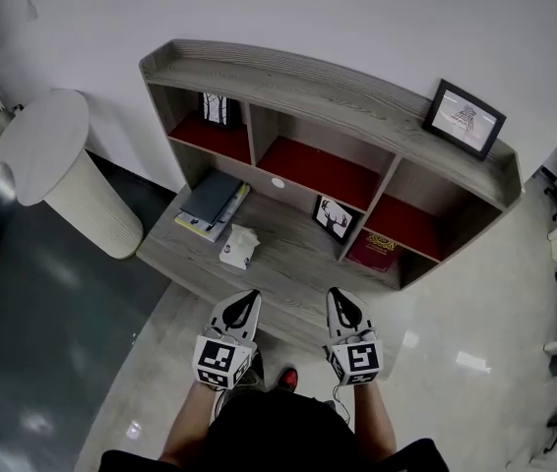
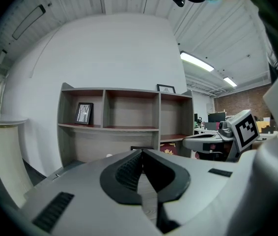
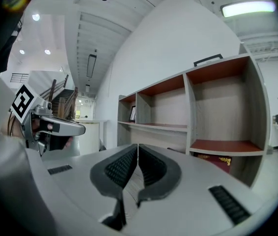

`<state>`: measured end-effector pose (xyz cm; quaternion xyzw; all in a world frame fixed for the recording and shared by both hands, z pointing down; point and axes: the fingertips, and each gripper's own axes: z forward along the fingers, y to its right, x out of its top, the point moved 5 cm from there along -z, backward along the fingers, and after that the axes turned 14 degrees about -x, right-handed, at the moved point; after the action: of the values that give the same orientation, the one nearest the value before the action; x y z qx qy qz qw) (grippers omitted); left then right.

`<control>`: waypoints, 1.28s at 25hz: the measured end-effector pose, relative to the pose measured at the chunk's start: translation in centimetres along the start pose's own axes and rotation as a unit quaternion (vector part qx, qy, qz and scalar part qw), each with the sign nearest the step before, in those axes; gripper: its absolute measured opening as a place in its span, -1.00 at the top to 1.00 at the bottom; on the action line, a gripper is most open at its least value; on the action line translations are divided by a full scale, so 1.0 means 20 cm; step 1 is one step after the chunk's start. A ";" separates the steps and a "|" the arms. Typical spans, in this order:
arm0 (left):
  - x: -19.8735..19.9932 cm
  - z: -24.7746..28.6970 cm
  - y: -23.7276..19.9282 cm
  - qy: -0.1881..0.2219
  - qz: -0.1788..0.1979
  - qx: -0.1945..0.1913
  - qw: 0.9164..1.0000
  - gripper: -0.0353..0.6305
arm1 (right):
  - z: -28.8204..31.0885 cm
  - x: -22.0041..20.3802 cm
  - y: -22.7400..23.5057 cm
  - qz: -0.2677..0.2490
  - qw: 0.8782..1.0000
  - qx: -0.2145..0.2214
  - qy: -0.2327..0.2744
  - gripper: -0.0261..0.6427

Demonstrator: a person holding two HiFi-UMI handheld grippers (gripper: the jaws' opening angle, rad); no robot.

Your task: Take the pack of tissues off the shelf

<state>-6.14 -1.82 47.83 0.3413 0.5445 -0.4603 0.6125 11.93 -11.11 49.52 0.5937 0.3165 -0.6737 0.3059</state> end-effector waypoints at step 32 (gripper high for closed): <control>0.01 0.00 0.10 0.002 0.007 -0.009 1.000 0.87 | -0.17 0.01 0.02 0.006 1.000 0.004 0.013 0.82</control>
<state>-4.31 -1.13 47.36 0.3403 0.5477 -0.4505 0.6175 14.36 -8.70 48.99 0.6058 0.3143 -0.6651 0.3031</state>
